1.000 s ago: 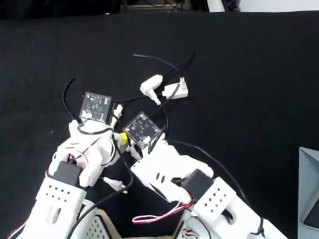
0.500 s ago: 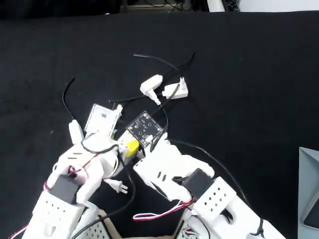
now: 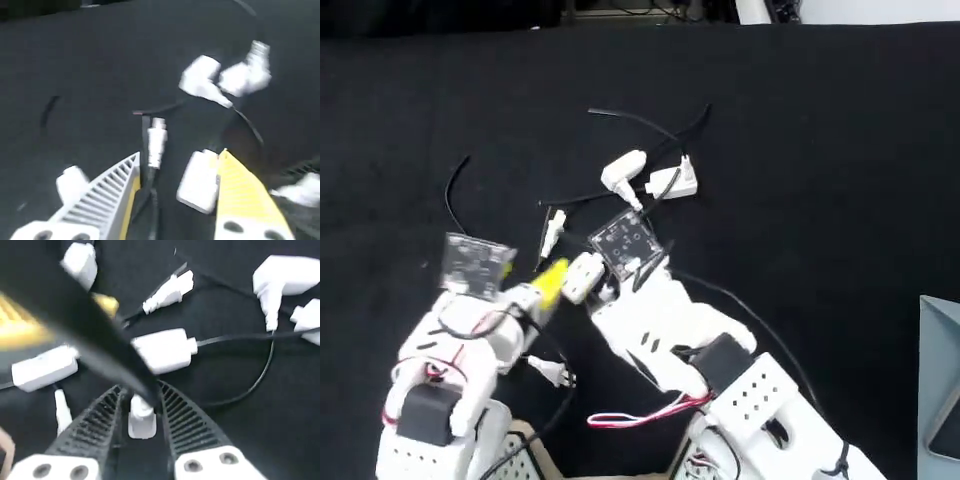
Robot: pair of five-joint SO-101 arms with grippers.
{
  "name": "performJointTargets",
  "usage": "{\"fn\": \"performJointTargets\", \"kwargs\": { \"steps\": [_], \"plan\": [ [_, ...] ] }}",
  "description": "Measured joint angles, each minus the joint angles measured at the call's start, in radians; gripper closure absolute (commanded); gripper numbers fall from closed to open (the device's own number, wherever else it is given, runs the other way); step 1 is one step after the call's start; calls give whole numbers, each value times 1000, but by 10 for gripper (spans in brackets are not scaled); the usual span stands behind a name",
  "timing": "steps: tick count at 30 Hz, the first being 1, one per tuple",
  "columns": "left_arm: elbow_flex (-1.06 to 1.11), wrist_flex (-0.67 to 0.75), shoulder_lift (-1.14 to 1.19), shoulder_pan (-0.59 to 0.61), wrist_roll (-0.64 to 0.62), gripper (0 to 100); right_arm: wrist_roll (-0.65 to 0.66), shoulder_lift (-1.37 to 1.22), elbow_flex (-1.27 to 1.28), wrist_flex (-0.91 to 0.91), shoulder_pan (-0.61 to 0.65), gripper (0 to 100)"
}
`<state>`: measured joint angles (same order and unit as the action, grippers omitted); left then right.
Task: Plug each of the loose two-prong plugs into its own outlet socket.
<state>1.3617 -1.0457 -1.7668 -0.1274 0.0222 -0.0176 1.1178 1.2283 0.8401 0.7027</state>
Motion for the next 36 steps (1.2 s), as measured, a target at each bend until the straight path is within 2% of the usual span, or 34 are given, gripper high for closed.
{"fn": "performJointTargets", "kwargs": {
  "steps": [5,13,20,28,36],
  "plan": [
    [0,0,-8,176,-66,755,-5,-69,0,-118,-3,987],
    [0,0,-8,359,-147,755,-5,-434,-52,-356,-3,987],
    [0,0,-9,373,-149,755,-5,-666,-115,-496,-3,987],
    [0,0,-9,373,-149,755,71,-678,-124,-539,-3,987],
    [0,0,-9,373,-149,755,124,-678,-124,-566,49,987]
  ]
}}
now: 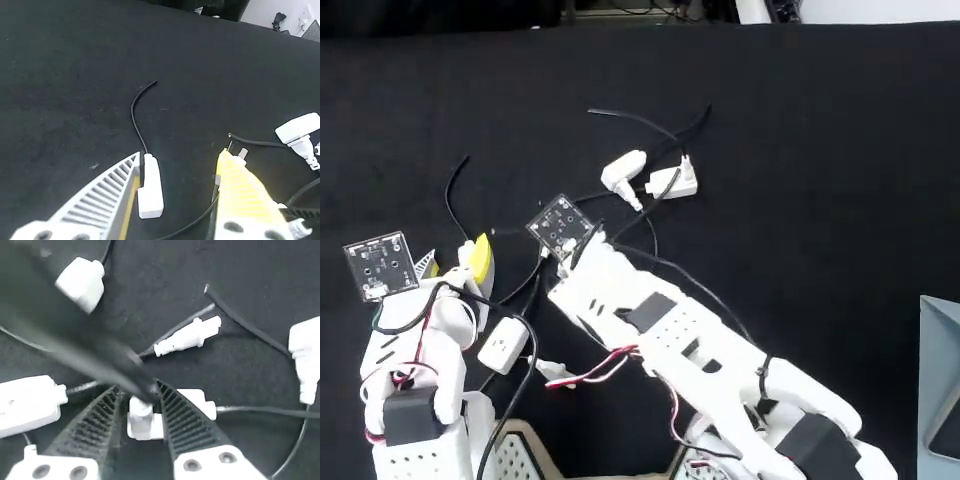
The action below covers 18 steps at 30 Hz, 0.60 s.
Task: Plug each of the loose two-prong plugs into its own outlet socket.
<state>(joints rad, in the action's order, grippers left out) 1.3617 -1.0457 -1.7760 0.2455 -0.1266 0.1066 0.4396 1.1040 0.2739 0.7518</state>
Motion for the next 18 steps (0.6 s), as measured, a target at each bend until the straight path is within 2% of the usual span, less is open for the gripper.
{"fn": "performJointTargets", "kwargs": {
  "steps": [10,18],
  "plan": [
    [0,0,0,0,0,755,54,-127,-3,-104,5,987],
    [0,0,0,0,0,755,68,-141,-5,-109,8,987]
  ]
}}
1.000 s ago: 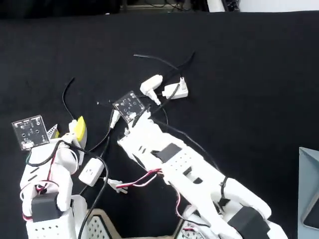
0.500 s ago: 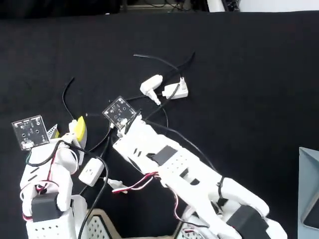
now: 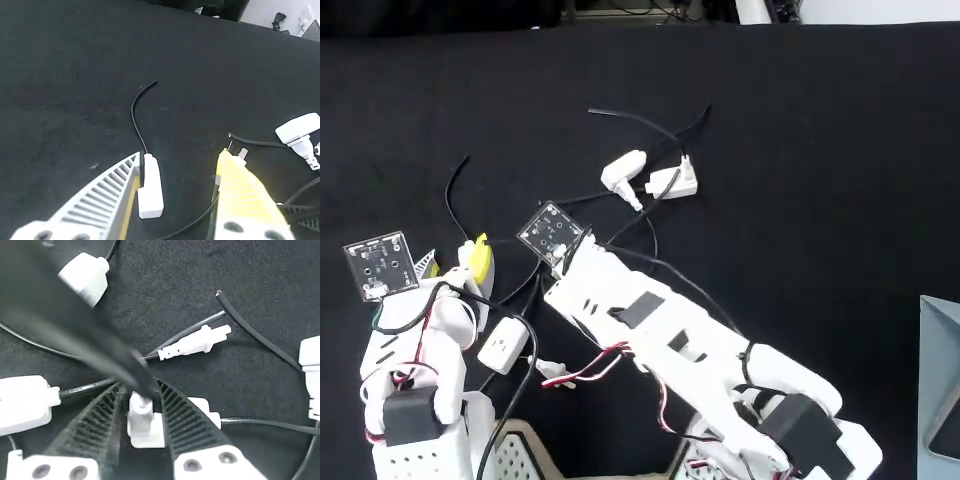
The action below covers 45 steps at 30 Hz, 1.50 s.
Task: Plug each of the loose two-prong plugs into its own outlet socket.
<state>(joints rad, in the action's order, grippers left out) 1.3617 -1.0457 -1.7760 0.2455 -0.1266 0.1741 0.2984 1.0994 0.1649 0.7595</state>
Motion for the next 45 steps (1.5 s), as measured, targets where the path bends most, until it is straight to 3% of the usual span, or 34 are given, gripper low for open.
{"fn": "performJointTargets", "kwargs": {
  "steps": [28,45],
  "plan": [
    [0,0,0,0,0,755,31,126,55,95,-21,987],
    [0,0,0,0,0,755,29,14,60,-40,-20,987]
  ]
}}
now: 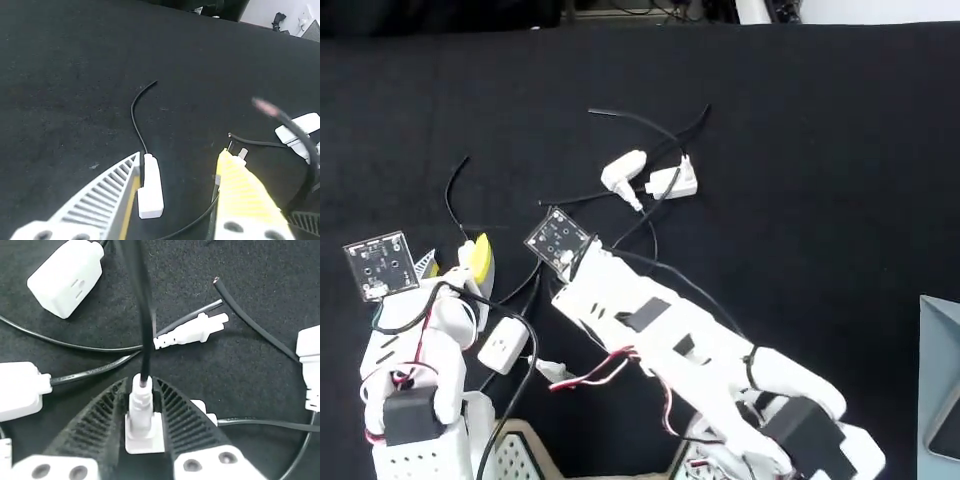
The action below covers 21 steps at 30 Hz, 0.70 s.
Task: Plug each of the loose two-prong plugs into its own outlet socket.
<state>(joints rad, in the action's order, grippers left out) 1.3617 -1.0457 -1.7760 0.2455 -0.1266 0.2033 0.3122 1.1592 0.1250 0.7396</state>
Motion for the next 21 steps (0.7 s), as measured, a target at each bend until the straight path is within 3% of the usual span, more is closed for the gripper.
{"fn": "performJointTargets", "kwargs": {
  "steps": [21],
  "plan": [
    [0,0,0,6,0,755,-66,255,175,-61,-2,987]
  ]
}}
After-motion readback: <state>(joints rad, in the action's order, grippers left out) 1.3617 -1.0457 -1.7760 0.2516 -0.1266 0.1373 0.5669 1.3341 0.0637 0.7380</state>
